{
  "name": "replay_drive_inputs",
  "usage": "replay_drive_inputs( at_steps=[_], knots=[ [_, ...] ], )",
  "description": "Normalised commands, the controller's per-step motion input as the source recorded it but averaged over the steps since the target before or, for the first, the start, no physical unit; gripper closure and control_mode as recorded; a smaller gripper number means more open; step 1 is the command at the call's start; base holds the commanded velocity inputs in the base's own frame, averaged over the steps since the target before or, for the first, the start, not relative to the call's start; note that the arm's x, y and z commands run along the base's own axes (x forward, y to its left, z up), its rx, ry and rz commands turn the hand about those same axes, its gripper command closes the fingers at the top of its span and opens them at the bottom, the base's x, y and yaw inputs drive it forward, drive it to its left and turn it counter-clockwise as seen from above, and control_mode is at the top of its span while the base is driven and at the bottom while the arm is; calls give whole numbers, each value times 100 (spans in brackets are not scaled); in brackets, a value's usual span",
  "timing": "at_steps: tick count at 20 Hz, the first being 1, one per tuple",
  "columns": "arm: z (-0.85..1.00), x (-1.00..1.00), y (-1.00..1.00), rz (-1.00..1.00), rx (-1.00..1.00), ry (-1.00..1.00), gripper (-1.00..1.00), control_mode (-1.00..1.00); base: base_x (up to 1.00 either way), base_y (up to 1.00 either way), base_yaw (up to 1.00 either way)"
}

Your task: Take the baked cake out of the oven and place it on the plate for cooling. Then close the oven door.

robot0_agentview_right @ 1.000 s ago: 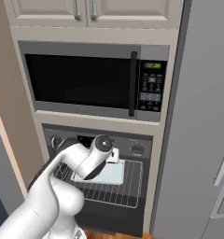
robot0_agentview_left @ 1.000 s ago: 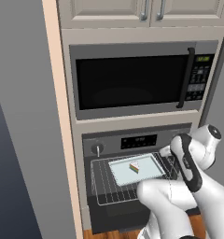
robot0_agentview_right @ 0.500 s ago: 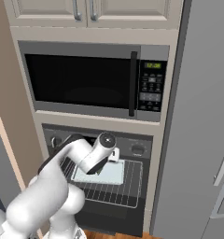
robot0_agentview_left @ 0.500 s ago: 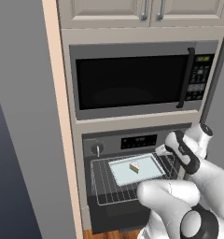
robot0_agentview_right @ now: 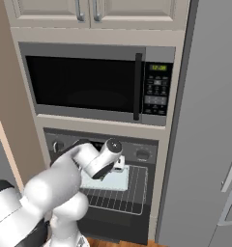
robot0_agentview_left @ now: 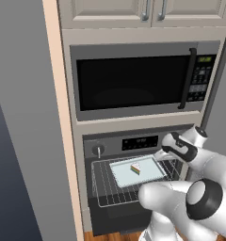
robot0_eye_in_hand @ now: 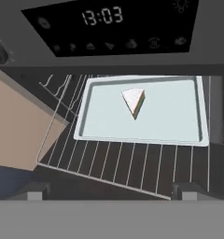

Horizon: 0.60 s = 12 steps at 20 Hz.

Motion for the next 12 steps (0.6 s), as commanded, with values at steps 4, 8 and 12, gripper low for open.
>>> replay_drive_inputs(
  at_steps=[4, 8, 12],
  knots=[
    [-64, 0, 45, 0, -6, 0, -100, -100, 0, 0, 0],
    [-67, 0, 42, 0, -4, 0, -100, -100, 0, 0, 0],
    [-63, 0, 36, 0, -1, -9, -100, -100, 0, 0, 0]
  ],
)
